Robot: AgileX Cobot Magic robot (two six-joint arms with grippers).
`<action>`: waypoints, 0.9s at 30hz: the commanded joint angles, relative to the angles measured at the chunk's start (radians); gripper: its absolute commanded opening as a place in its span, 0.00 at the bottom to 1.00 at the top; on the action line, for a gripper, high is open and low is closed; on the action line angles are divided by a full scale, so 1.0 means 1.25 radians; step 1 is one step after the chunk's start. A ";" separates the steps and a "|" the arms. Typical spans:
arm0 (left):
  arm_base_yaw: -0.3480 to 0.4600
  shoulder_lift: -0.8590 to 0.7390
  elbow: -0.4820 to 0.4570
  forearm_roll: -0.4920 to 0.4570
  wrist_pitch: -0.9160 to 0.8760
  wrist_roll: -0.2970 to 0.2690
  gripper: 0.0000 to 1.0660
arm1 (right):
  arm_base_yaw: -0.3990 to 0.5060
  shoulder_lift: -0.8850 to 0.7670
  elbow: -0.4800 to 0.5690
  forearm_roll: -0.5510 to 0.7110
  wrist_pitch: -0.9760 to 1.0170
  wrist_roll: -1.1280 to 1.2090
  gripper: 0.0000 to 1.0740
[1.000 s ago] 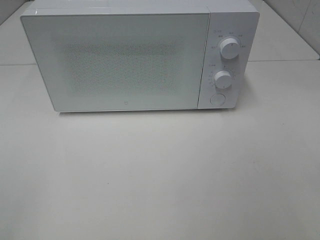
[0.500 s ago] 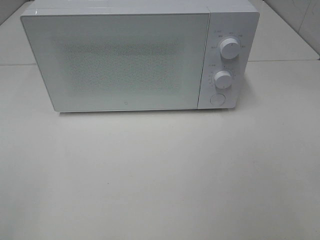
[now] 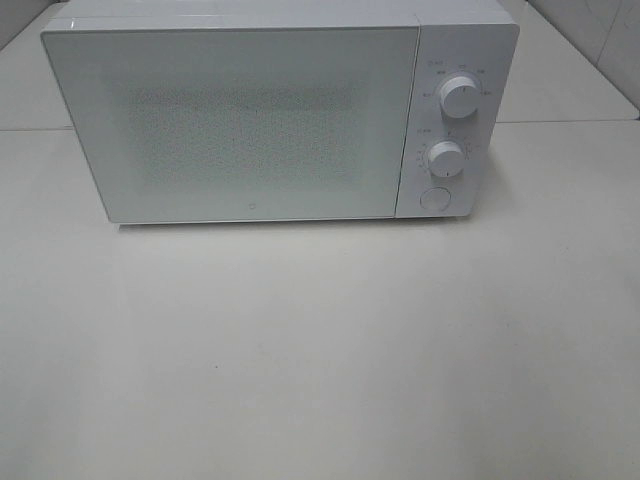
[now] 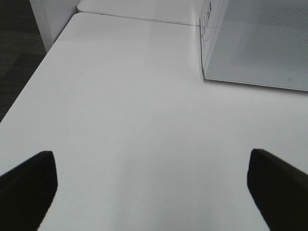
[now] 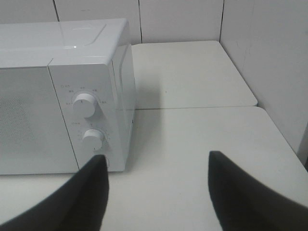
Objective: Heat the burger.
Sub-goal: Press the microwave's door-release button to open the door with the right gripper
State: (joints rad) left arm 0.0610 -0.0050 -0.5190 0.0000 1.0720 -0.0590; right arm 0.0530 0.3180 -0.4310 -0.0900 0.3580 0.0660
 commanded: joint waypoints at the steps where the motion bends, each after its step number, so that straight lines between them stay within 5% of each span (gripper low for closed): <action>1: 0.002 -0.010 0.002 0.000 -0.002 0.001 0.94 | -0.002 0.032 0.018 -0.001 -0.094 0.025 0.48; 8: 0.002 -0.010 0.002 0.000 -0.002 0.001 0.94 | -0.002 0.162 0.066 -0.002 -0.314 0.191 0.18; 16: 0.002 -0.010 0.002 0.000 -0.002 0.001 0.94 | -0.001 0.264 0.136 -0.003 -0.505 0.467 0.01; 27: 0.002 -0.010 0.002 0.000 -0.002 0.001 0.94 | -0.001 0.366 0.199 -0.003 -0.690 0.891 0.00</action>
State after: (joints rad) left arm 0.0610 -0.0050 -0.5190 0.0000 1.0720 -0.0590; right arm 0.0530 0.7740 -0.1860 -0.0860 -0.4700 1.1330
